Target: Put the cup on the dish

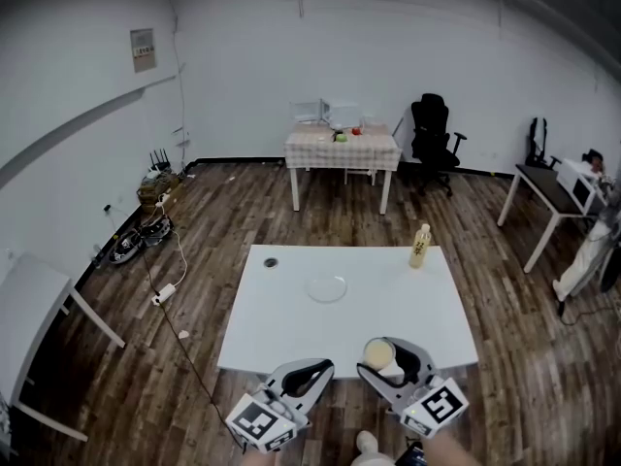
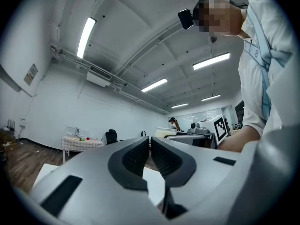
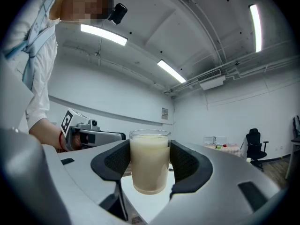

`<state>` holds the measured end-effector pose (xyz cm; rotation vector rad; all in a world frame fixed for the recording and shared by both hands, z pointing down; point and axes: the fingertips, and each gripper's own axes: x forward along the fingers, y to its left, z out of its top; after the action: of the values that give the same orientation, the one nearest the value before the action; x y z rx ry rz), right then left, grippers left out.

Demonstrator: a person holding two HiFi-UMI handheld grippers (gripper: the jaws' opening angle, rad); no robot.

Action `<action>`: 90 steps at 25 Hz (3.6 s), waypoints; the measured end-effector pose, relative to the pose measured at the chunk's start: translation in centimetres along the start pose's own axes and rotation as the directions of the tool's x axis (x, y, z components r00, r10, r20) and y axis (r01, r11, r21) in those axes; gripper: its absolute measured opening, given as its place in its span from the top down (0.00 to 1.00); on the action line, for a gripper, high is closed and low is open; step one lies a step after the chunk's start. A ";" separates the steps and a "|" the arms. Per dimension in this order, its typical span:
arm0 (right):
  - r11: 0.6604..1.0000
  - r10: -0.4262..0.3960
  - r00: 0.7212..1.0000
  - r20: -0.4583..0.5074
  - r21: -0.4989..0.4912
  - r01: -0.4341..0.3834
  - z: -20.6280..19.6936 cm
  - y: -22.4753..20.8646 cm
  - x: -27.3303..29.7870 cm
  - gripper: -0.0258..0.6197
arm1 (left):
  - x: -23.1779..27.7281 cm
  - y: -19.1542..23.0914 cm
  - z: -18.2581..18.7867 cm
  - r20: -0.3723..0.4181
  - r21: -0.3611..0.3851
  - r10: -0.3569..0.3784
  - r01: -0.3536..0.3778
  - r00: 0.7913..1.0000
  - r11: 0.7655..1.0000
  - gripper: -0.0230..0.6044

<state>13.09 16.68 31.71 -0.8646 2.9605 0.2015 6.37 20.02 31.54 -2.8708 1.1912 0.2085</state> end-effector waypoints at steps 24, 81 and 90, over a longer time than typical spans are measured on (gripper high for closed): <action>0.999 0.029 0.999 -0.034 0.023 -0.028 -2.3 -0.7 3.5 0.54 | -0.9 2.4 -1.1 0.015 -0.039 0.014 -0.013 1.000 0.999 0.94; 0.979 -0.102 0.978 -0.183 0.155 0.131 -14.6 -18.3 25.1 0.54 | 14.5 28.0 -8.1 -0.038 -0.244 -0.233 0.217 0.972 0.945 0.80; 0.974 -0.113 0.967 -0.228 0.167 0.154 -17.8 -20.6 26.9 0.54 | 16.0 30.5 -10.2 -0.045 -0.267 -0.240 0.220 0.970 0.938 0.80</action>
<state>1.32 -17.31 44.73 -1.1211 3.0341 -0.1819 -2.90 -13.57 40.34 -3.2430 0.8823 0.2674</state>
